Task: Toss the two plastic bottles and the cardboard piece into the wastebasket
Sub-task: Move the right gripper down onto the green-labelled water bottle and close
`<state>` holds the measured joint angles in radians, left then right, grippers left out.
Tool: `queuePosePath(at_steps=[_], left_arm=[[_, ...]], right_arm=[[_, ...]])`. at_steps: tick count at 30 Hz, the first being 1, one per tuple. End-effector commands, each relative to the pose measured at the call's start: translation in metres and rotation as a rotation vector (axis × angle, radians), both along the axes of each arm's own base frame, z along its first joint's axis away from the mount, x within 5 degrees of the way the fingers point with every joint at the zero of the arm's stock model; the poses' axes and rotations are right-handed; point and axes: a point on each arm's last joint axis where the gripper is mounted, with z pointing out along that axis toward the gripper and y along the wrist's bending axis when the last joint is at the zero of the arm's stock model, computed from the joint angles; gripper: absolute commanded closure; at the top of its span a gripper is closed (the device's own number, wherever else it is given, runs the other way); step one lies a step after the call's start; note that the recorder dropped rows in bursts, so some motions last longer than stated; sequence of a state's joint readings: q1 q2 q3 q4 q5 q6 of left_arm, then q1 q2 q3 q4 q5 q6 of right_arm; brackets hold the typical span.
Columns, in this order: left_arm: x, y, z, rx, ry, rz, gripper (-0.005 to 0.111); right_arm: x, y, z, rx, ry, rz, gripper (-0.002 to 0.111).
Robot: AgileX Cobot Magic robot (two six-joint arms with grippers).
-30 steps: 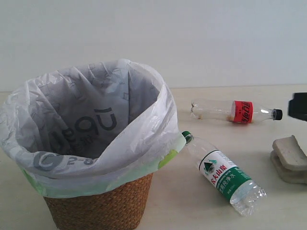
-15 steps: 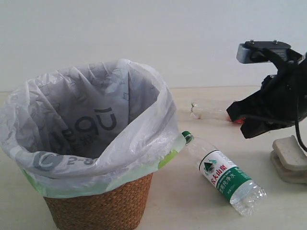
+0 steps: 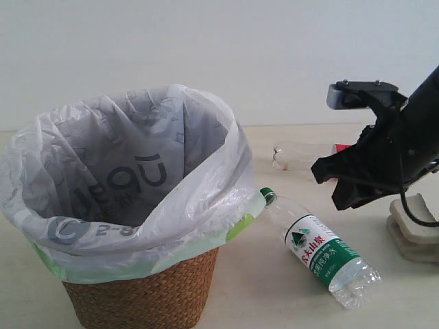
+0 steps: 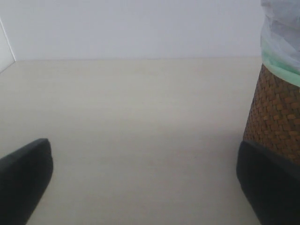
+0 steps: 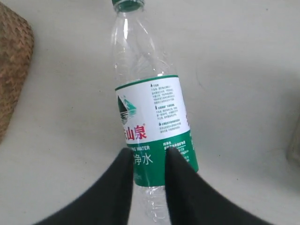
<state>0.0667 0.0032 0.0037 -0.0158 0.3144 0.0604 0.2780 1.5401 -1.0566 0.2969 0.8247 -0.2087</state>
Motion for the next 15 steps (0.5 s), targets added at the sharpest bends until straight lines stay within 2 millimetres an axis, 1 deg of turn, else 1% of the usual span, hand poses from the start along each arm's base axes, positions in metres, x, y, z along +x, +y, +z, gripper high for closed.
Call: queuePosePath(at_steps=[1, 2, 3, 4, 10, 15], left_arm=[[0.0, 0.0, 0.002, -0.01, -0.015, -0.005, -0.001], [0.0, 0.0, 0.002, -0.01, -0.015, -0.005, -0.001], [0.0, 0.0, 0.002, -0.01, -0.015, -0.005, -0.001], [0.0, 0.0, 0.002, -0.01, -0.015, -0.005, -0.001], [0.0, 0.0, 0.002, -0.01, -0.015, -0.005, -0.001], [0.0, 0.0, 0.002, -0.01, -0.015, -0.005, -0.001]], right_arm=[[0.008, 0.002, -0.016, -0.032, 0.028, 0.048, 0.055], [0.01, 0.002, -0.021, -0.041, 0.035, 0.069, 0.047], [0.01, 0.003, -0.023, -0.046, 0.037, 0.086, 0.044], [0.011, 0.004, -0.026, -0.042, 0.042, 0.091, 0.043], [0.013, 0.011, -0.037, -0.026, 0.069, 0.139, 0.045], [0.011, 0.032, -0.049, -0.058, 0.047, 0.253, 0.045]])
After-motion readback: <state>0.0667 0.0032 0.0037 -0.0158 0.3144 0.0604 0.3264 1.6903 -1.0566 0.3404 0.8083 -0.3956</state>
